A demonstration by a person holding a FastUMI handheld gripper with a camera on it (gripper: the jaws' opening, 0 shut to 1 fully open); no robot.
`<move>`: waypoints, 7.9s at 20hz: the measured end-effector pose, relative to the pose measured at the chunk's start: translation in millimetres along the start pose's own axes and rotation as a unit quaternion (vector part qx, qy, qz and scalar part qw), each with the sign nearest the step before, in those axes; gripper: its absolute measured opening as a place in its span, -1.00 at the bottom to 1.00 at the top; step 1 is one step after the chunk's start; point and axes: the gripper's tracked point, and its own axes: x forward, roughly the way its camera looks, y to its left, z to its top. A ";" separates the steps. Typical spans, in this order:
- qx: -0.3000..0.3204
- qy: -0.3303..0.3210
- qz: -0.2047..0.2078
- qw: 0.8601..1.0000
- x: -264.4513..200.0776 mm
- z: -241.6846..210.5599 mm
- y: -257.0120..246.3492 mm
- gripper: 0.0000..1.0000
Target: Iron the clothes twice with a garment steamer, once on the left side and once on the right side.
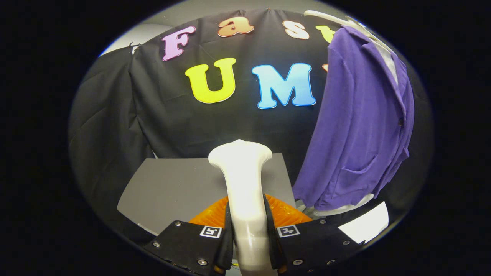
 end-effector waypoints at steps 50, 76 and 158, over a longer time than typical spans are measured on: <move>-0.016 -0.166 -0.193 0.967 -87.6 104.1 -250.3 -0.24; 0.022 -0.058 -0.182 0.981 -19.6 -41.1 -270.8 -0.23; 0.075 -0.236 -0.250 0.936 -93.2 76.8 -412.7 -0.24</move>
